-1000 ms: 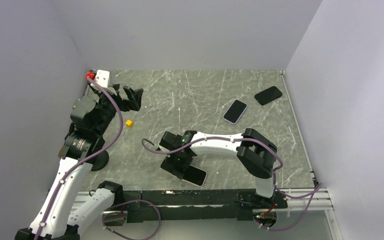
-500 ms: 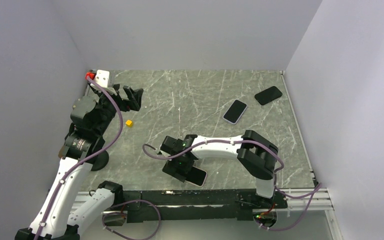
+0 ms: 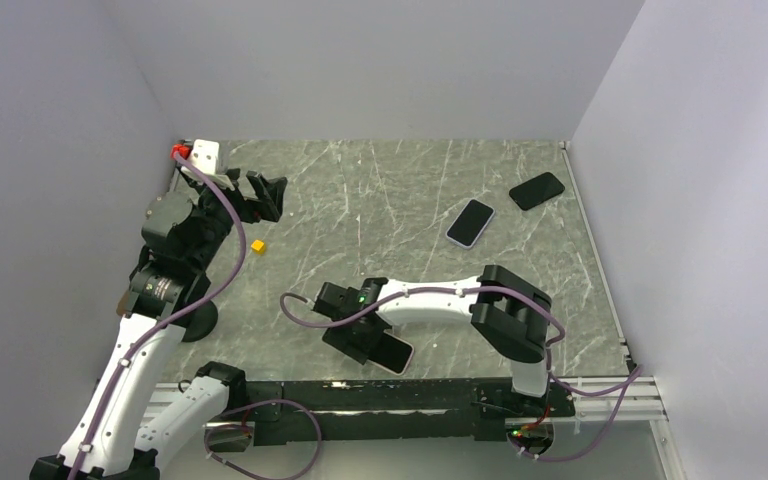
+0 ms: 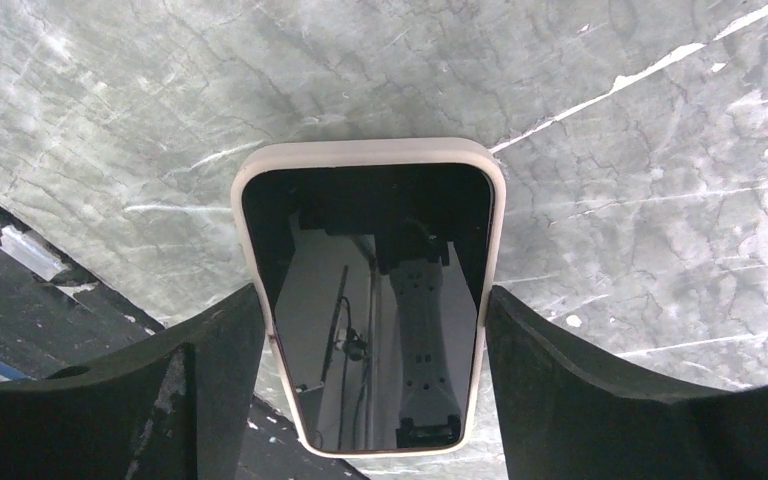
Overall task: Take the phone out of the phone case
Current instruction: Pick up the phone at the center of the board.
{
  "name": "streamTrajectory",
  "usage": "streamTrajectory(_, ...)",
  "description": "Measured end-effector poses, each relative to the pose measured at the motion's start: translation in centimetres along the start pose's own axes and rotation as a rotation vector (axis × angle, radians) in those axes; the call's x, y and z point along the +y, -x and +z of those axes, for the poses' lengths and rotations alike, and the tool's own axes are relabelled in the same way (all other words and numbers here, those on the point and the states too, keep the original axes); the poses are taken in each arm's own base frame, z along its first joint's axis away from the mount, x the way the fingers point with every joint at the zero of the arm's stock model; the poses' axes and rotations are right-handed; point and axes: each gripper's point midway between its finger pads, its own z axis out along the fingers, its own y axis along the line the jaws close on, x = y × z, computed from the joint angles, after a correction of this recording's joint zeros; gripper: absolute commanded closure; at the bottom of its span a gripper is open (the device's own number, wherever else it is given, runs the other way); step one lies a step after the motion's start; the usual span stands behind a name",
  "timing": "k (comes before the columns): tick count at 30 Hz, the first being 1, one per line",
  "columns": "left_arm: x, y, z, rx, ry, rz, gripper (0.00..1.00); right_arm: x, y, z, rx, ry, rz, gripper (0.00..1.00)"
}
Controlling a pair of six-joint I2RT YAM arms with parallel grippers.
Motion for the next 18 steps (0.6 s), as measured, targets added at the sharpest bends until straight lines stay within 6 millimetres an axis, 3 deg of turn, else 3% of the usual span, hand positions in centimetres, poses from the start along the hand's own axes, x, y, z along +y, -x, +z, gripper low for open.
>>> streamTrajectory(1,0.0,0.0,0.0,0.0,0.0,0.0,0.01,0.0,0.0,0.0,-0.002,-0.004,0.009,0.64)
streamTrajectory(3,0.0,-0.2,0.1,0.003,-0.003,0.0,0.01,0.0,0.2,0.0,-0.012,-0.012,0.03,0.88)
streamTrajectory(5,-0.1,-0.4,0.4,0.011,-0.006,-0.001,0.01,-0.2,0.4,-0.1,-0.042,-0.026,0.067,1.0)
streamTrajectory(8,0.0,-1.2,1.1,0.037,-0.008,-0.004,0.01,-1.0,0.8,-0.3,-0.101,-0.056,0.145,1.0)
streamTrajectory(11,0.0,-1.8,1.6,0.058,-0.009,-0.006,0.01,-3.2,1.2,-1.3,-0.191,-0.07,0.285,1.0)
streamTrajectory(14,-0.1,-2.0,1.7,0.064,-0.015,-0.01,0.01,-7.4,2.0,-3.7,-0.322,-0.074,0.496,1.0)
streamTrajectory(18,-0.5,-2.3,1.9,0.075,-0.031,-0.023,0.01,-16.0,2.2,-7.9,-0.55,-0.1,0.889,1.0)
